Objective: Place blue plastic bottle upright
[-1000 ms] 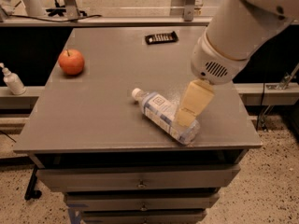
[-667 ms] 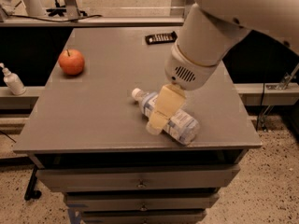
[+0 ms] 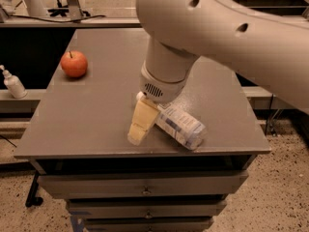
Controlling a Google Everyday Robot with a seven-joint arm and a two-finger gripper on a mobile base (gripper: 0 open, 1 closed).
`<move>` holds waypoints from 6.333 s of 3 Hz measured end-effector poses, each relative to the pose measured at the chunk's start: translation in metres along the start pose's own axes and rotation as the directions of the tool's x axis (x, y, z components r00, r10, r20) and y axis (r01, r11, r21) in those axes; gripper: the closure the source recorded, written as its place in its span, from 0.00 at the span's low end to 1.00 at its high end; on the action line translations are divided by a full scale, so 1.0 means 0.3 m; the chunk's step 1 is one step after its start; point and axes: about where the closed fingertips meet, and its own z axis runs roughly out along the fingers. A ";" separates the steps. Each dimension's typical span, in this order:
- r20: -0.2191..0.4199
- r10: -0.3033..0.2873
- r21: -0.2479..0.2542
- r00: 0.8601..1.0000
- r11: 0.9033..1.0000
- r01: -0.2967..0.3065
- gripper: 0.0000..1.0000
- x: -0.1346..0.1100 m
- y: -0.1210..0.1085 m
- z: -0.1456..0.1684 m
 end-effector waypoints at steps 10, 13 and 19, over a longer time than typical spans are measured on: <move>0.676 0.086 -0.036 0.732 0.996 -0.083 1.00 -0.246 -0.255 -0.275; 0.849 0.013 0.057 0.527 0.992 -0.117 1.00 -0.369 -0.280 -0.319; 0.987 -0.020 0.060 0.162 0.967 -0.248 1.00 -0.410 -0.224 -0.118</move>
Offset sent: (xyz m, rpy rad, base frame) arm 0.0414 -0.0295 -0.0399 -0.1397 -0.0337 -0.1019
